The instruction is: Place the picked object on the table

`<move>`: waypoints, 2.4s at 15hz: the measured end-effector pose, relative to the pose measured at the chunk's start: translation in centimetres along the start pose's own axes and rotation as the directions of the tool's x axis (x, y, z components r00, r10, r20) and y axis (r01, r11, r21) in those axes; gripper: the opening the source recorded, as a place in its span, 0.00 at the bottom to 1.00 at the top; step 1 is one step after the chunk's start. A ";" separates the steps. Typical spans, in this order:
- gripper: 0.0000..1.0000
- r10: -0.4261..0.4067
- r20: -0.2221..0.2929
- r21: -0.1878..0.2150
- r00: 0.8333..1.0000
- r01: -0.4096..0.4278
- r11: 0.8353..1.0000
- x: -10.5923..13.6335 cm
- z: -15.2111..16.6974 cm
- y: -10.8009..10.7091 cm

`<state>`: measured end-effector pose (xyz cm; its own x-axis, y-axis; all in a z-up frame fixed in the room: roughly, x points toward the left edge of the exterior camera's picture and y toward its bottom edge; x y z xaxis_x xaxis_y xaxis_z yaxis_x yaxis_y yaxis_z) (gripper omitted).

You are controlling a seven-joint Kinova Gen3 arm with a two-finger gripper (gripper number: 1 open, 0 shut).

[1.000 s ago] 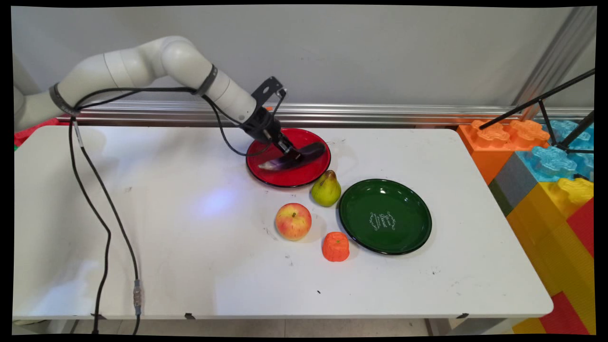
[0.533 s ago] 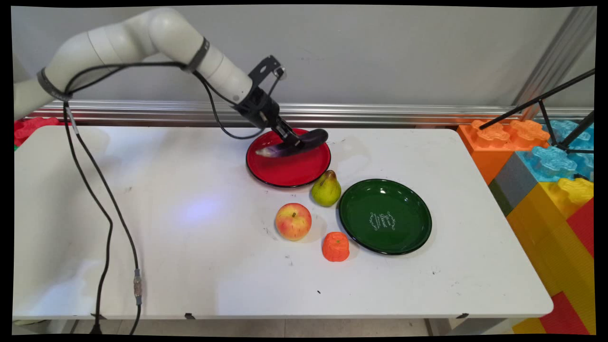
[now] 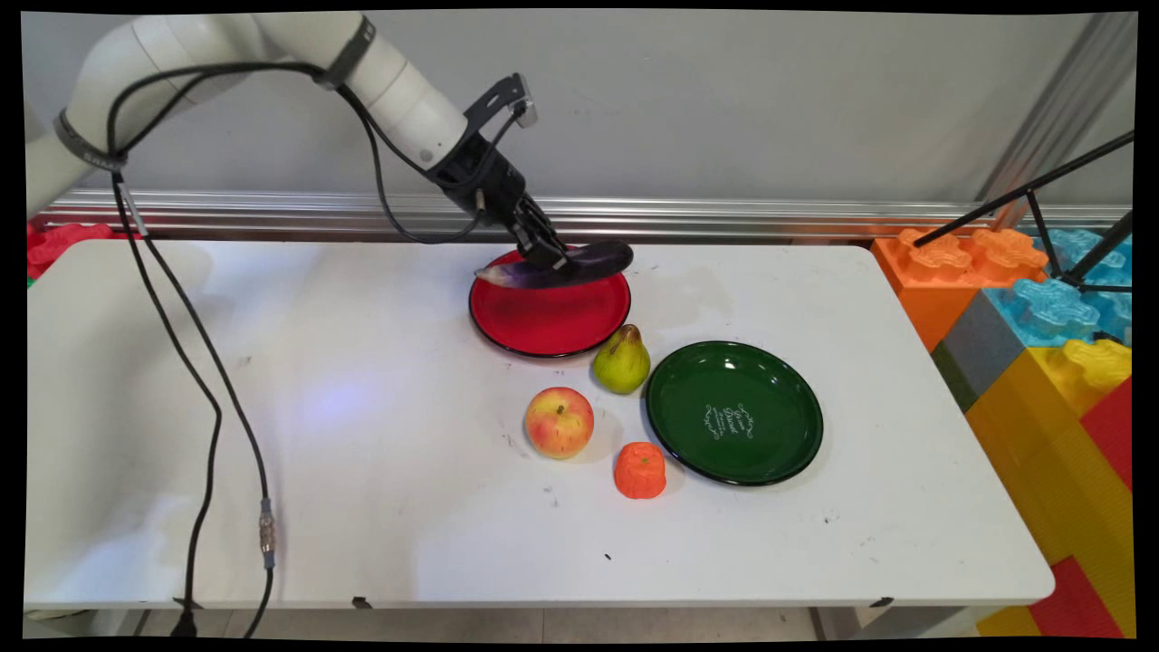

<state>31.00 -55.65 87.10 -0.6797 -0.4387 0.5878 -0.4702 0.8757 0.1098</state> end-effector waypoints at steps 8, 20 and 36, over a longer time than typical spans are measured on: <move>0.00 0.094 0.020 -0.102 0.995 -0.092 0.991 0.3 -1.9 4.1; 0.00 0.261 0.021 -0.280 0.965 -0.245 0.928 -1.3 -1.9 13.9; 0.00 0.437 0.031 -0.319 0.899 -0.406 0.856 -7.0 5.8 17.9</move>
<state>24.12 -38.11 80.33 -0.8342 -0.0176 0.5512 0.0527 0.9924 0.1115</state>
